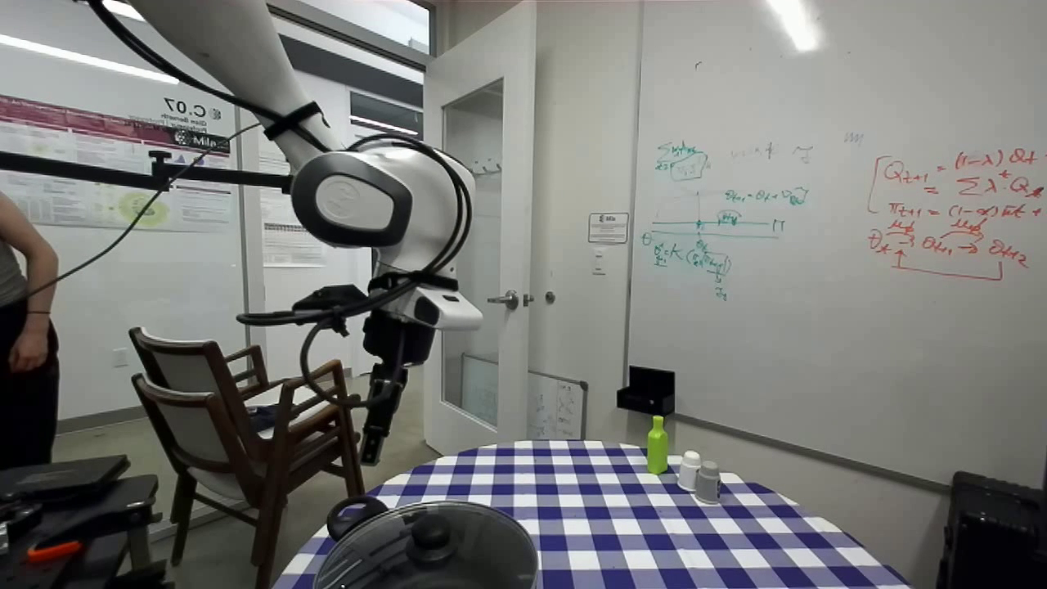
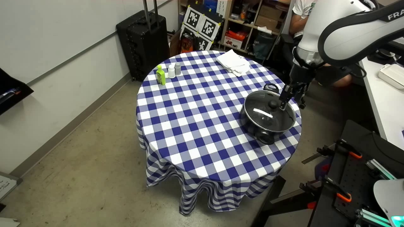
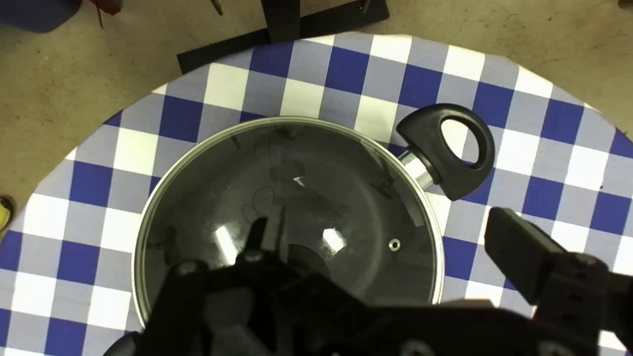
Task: Remove the lid from the pot
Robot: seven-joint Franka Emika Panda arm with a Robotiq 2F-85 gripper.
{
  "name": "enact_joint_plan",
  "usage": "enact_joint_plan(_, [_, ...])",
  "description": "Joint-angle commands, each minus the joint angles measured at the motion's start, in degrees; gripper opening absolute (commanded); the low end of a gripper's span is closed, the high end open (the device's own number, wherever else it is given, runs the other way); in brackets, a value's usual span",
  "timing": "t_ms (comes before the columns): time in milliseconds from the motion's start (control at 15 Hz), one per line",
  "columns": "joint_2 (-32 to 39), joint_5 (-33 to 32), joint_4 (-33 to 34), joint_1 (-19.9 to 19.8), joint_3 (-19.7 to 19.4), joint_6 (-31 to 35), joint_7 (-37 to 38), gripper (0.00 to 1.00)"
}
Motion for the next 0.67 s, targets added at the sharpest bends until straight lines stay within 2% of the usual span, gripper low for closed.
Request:
enact_joint_plan(0, [6.73,0.22,5.64,-0.31,-0.53,1.46,-0.75,1.0])
enact_joint_plan(333, [12.56,-1.46,11.89,0.13,-1.07,1.82,0.67,1.0])
enact_joint_plan(600, [15.91,-8.54,14.9,2.18,-4.14,4.18,6.02,1.0])
